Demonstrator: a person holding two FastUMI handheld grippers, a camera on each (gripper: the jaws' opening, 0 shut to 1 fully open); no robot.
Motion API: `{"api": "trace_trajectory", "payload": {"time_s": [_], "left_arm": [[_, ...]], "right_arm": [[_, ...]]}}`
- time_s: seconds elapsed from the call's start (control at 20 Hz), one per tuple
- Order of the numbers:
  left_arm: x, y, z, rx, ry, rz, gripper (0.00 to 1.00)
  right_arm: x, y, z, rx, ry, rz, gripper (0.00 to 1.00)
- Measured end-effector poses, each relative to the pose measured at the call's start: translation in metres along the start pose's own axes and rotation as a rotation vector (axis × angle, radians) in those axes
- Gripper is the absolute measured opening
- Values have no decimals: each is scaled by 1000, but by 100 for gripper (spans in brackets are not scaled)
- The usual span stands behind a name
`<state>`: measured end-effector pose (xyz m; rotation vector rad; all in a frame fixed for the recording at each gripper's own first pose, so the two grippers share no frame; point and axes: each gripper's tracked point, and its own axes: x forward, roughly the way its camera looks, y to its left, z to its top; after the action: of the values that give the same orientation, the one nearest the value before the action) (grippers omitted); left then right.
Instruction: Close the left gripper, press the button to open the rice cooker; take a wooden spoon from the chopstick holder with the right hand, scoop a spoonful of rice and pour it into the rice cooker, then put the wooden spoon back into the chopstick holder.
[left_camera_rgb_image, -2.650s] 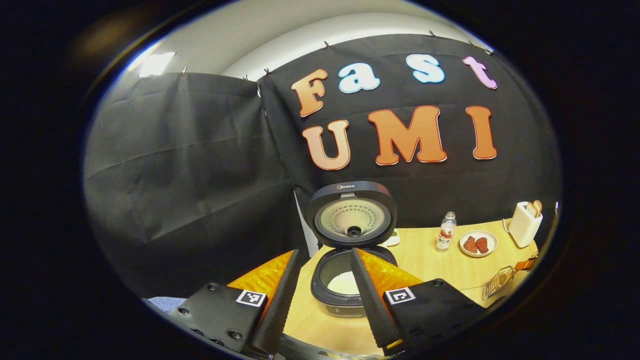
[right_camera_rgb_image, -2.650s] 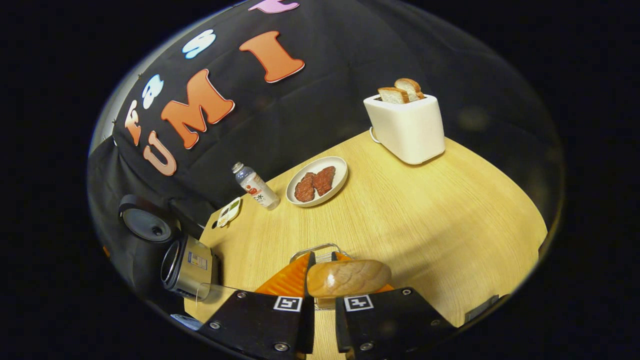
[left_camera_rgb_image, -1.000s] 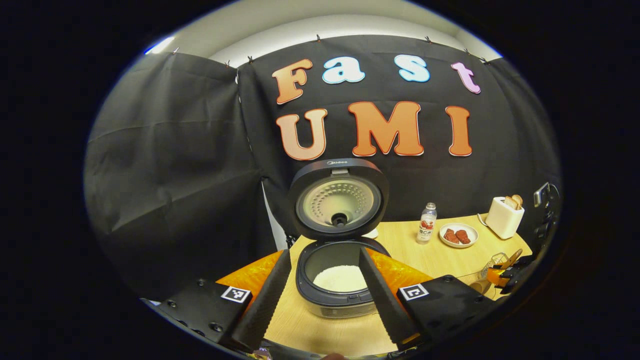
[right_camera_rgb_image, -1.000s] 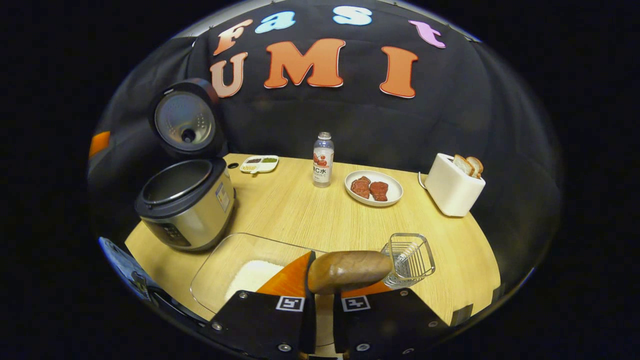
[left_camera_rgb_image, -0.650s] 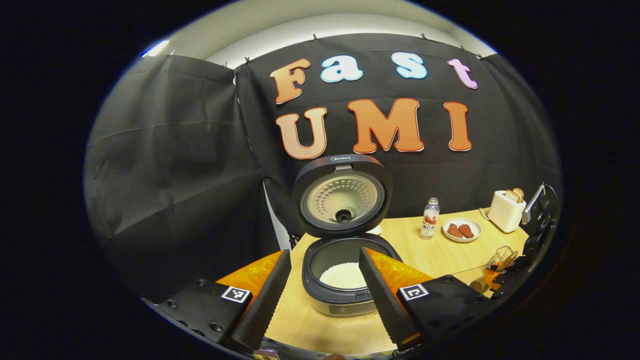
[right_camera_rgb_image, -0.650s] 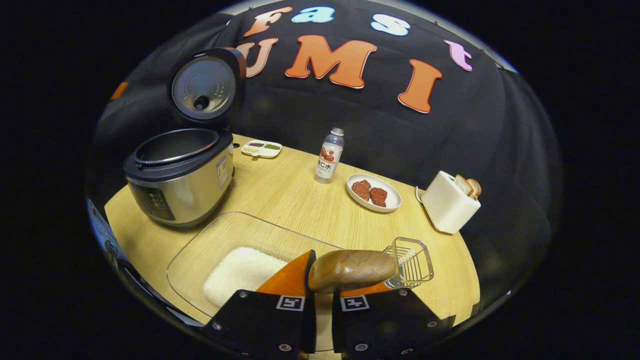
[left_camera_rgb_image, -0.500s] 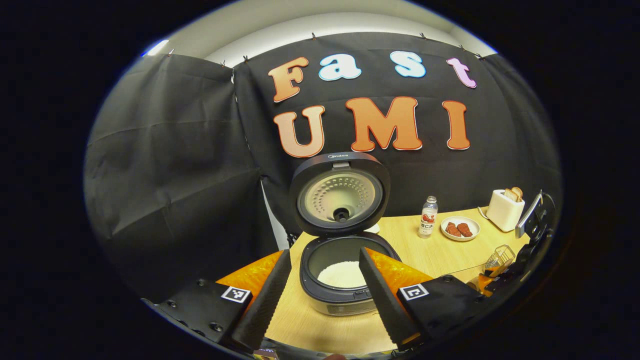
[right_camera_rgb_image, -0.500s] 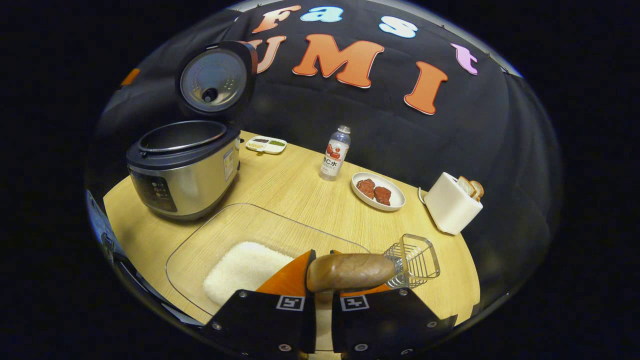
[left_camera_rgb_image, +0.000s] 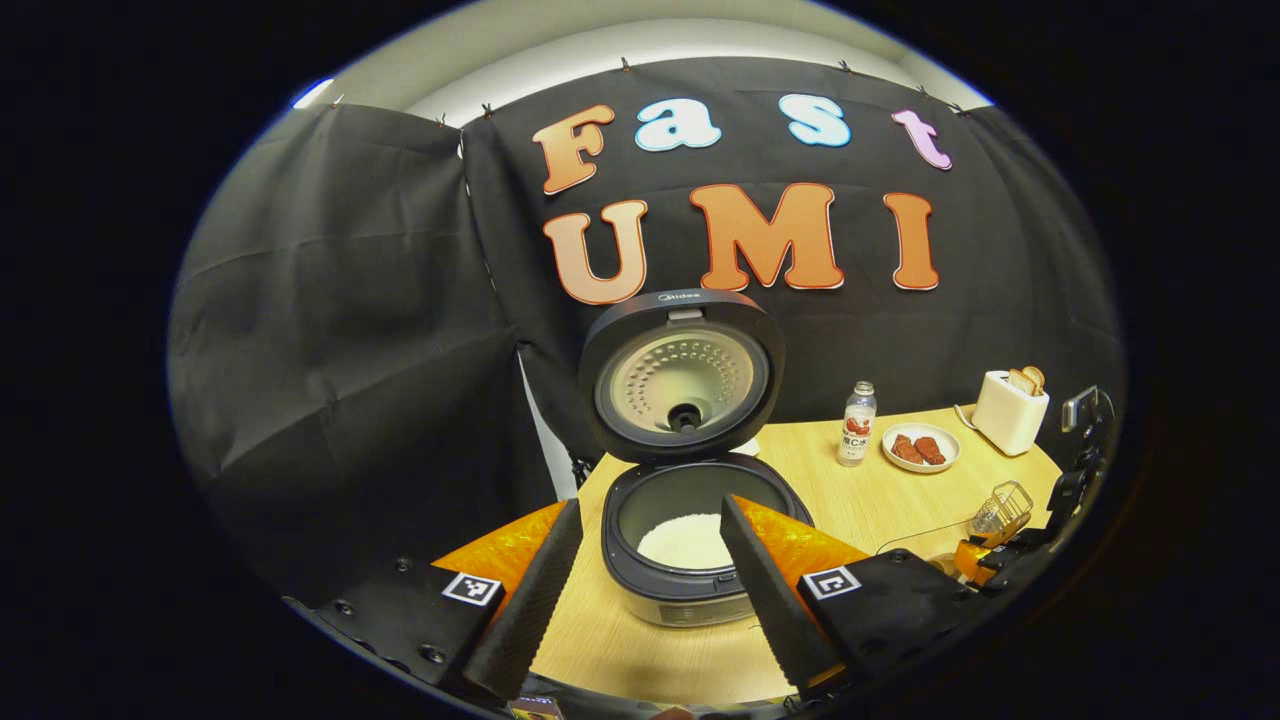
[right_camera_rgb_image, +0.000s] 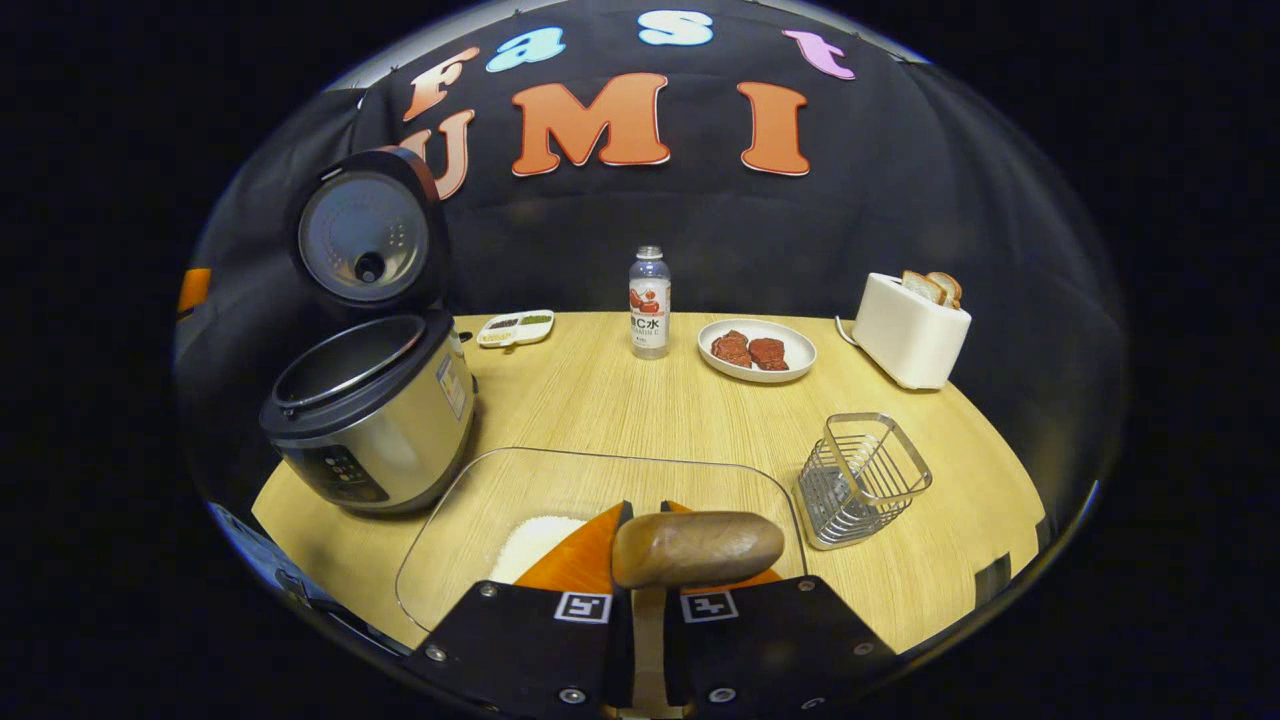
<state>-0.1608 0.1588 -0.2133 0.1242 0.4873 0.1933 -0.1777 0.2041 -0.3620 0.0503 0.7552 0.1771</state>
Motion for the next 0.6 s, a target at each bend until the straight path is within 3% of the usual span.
{"api": "trace_trajectory", "payload": {"time_s": [0.15,0.35,0.6], "left_arm": [[2,4,-2,3,1,3,94],[6,14,-7,11,14,9,94],[10,32,-13,-2,27,33,94]], "right_arm": [[-3,22,-3,-27,-10,34,11],[-1,45,-1,52,13,95,11],[6,45,3,220,48,100,11]]}}
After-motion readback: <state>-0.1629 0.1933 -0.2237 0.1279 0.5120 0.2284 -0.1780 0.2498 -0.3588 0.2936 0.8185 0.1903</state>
